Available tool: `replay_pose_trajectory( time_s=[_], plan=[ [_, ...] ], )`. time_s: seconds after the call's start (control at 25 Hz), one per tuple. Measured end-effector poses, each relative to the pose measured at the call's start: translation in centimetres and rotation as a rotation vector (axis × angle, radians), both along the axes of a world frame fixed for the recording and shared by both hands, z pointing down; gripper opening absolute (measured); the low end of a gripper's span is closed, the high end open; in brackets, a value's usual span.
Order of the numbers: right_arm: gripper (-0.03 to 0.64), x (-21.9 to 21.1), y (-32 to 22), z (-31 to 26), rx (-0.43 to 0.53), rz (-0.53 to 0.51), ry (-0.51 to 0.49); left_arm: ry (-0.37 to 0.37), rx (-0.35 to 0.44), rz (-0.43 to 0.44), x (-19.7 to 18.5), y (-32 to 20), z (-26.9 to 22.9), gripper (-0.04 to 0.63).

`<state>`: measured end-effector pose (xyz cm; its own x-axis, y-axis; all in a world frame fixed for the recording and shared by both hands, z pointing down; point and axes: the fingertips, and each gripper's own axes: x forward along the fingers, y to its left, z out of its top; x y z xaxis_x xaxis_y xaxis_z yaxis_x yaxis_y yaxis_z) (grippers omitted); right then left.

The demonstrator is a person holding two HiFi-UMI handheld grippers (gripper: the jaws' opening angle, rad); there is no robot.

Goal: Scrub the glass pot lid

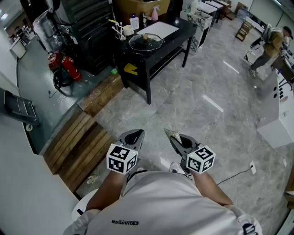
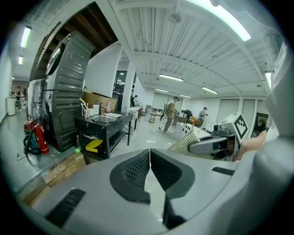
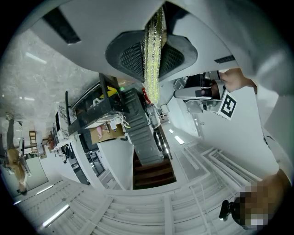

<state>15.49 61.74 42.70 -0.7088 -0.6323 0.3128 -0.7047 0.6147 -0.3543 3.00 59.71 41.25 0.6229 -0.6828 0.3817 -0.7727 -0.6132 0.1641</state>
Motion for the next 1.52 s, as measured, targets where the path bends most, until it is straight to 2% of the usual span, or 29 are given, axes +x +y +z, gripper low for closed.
replay_pose_trajectory(
  time_s=[0.48,0.64,0.84,1.04,1.28,1.52],
  plan=[
    [0.081,-0.6,0.2,0.3,-0.022,0.030,-0.002,0.007,0.000,0.001,-1.2,0.3,-0.1,0.018],
    [0.083,-2.2,-0.2,0.0,-0.044,0.026,-0.047,0.004,-0.008,0.005,-2.6,0.1,0.4,0.018],
    [0.083,-4.9,0.2,-0.2,-0.025,-0.002,-0.037,-0.012,-0.007,0.028,-4.3,0.2,0.8,0.018],
    [0.083,-7.0,0.5,1.3,-0.052,0.027,-0.031,-0.012,-0.020,0.050,-6.5,0.2,2.0,0.018],
    [0.083,-8.2,1.0,2.1,-0.090,0.065,-0.062,-0.006,-0.036,0.062,-8.6,0.2,3.2,0.018],
    [0.083,-8.4,-1.5,1.9,-0.088,0.076,-0.061,0.004,-0.057,0.071,-8.6,-1.5,3.9,0.018]
  ],
)
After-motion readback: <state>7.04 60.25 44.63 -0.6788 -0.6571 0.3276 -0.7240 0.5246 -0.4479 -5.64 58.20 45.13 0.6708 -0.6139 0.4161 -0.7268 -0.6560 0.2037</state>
